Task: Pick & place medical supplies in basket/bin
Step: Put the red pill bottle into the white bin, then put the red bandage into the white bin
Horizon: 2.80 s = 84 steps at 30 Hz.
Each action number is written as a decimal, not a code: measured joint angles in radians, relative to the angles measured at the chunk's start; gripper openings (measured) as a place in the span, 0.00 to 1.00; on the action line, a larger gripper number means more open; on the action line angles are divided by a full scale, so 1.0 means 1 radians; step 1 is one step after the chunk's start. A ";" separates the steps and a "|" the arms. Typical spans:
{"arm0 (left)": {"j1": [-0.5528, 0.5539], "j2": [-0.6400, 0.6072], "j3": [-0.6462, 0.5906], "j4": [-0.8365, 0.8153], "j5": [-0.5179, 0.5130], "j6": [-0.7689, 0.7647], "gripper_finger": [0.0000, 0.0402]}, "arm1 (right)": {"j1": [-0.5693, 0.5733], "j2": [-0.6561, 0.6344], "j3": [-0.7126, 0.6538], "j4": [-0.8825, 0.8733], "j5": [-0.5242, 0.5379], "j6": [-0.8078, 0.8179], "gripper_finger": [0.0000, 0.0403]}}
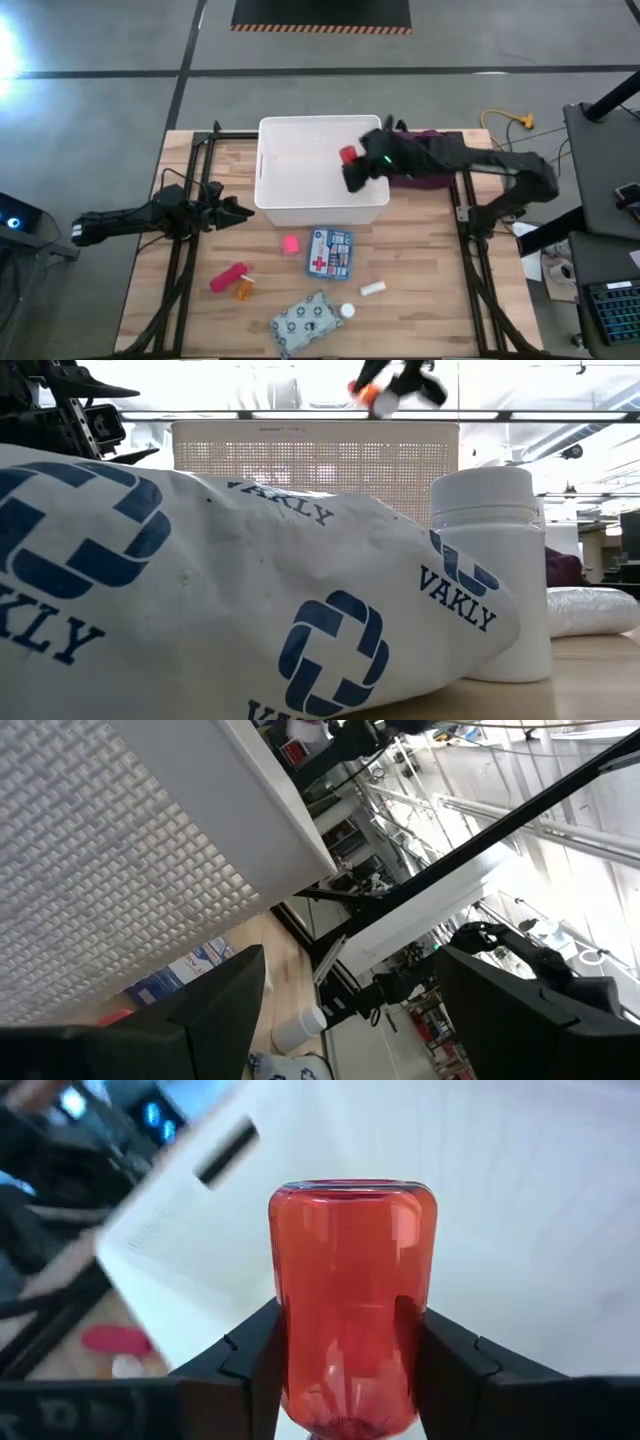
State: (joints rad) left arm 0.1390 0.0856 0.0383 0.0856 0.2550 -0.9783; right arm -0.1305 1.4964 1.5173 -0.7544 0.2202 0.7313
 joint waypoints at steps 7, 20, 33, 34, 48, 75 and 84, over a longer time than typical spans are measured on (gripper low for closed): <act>0.000 0.000 0.000 0.000 0.000 -0.022 0.69 | -0.077 0.111 -0.001 -0.061 -0.037 -0.052 0.57; 0.000 0.000 0.000 0.000 -0.023 -0.034 0.69 | 0.023 -0.011 0.001 -0.033 0.233 -0.164 0.88; -0.001 0.053 0.184 -0.078 -0.090 -0.051 0.69 | 0.295 -0.119 0.002 -0.256 0.511 -0.099 0.88; -0.001 0.071 0.223 -0.135 -0.089 -0.042 0.69 | 0.307 -0.120 0.002 -0.317 0.504 -0.059 0.88; -0.149 0.521 0.583 -0.850 0.129 0.225 0.69 | 0.444 -0.095 -0.097 -0.643 0.349 0.211 0.87; -0.972 1.064 0.584 -0.876 -0.238 -0.305 0.69 | 0.525 -0.136 -0.302 -0.693 0.349 0.500 0.85; -0.970 1.208 0.554 -0.794 -0.309 -0.379 0.69 | 0.525 -0.136 -0.332 -0.659 0.360 0.500 0.85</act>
State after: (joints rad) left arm -0.8308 1.2940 0.5925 -0.7085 -0.0537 -1.3573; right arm 0.3946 1.3605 1.1849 -1.4137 0.5800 1.2313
